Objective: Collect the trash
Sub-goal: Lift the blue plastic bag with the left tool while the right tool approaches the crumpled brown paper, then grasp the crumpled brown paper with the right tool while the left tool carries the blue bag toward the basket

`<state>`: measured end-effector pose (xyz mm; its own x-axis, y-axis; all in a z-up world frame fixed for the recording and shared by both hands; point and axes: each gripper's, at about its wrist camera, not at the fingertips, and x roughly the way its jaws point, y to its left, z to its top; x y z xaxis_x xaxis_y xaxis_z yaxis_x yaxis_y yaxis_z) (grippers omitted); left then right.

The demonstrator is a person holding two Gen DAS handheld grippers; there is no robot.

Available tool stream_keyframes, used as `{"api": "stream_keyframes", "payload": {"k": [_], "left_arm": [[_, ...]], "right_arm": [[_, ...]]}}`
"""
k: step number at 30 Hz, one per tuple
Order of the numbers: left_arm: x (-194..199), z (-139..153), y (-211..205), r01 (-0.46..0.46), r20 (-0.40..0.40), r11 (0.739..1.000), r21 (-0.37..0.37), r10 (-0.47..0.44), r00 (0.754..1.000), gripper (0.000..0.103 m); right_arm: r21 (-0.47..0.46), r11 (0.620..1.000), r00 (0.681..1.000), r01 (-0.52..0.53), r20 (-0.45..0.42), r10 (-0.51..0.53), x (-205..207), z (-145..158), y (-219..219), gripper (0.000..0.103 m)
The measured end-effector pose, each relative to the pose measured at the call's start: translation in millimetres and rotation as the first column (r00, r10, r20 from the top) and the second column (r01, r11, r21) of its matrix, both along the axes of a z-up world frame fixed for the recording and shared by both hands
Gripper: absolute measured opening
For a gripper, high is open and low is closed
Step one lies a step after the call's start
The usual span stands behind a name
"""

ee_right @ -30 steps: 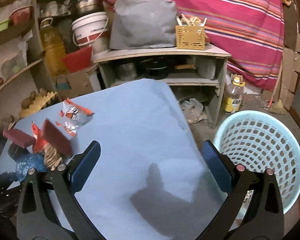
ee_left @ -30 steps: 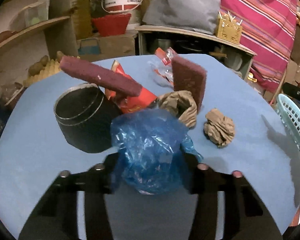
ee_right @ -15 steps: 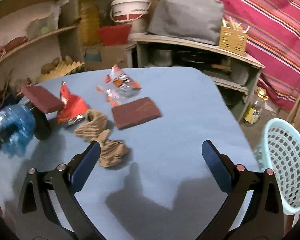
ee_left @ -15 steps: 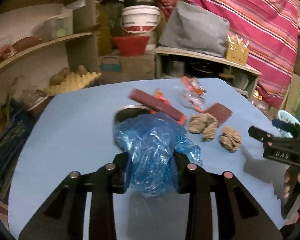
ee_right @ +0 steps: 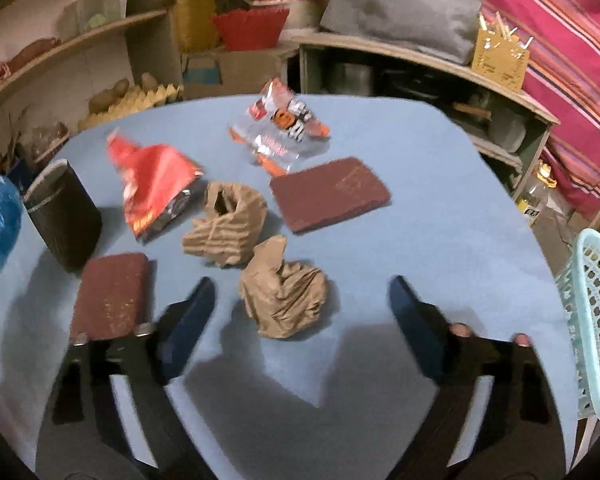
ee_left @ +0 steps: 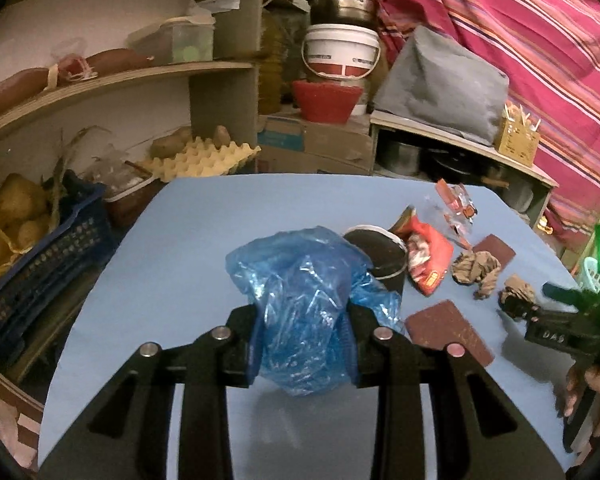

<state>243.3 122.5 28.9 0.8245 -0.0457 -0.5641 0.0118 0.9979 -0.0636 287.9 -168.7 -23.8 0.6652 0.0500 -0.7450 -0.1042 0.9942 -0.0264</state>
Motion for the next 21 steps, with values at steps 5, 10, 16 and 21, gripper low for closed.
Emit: {"api": "stream_keyframes", "payload": {"k": [5, 10, 16, 21], "left_arm": [[-0.6, 3.4, 5.0, -0.007, 0.009, 1.0, -0.01, 0.007, 1.0, 0.031], [-1.8, 5.2, 2.9, -0.008, 0.013, 1.0, -0.008, 0.008, 1.0, 0.031], [-3.9, 11.9, -5.2, -0.014, 0.031, 1.0, -0.012, 0.014, 0.999, 0.031], [-4.7, 21.1, -24.5, 0.002, 0.053, 1.0, -0.015, -0.001, 0.999, 0.031]], "right_arm": [[0.034, 0.999, 0.998, -0.032, -0.048, 0.033, 6.0, -7.8, -1.1, 0.047], [0.042, 0.999, 0.999, -0.03, -0.031, 0.031, 2.5, -2.4, -9.2, 0.046], [0.052, 0.999, 1.0, -0.002, 0.021, 0.0, -5.1, 14.6, -27.9, 0.046], [0.079, 0.996, 0.998, 0.036, 0.051, -0.04, -14.5, 28.3, -58.2, 0.046]]}}
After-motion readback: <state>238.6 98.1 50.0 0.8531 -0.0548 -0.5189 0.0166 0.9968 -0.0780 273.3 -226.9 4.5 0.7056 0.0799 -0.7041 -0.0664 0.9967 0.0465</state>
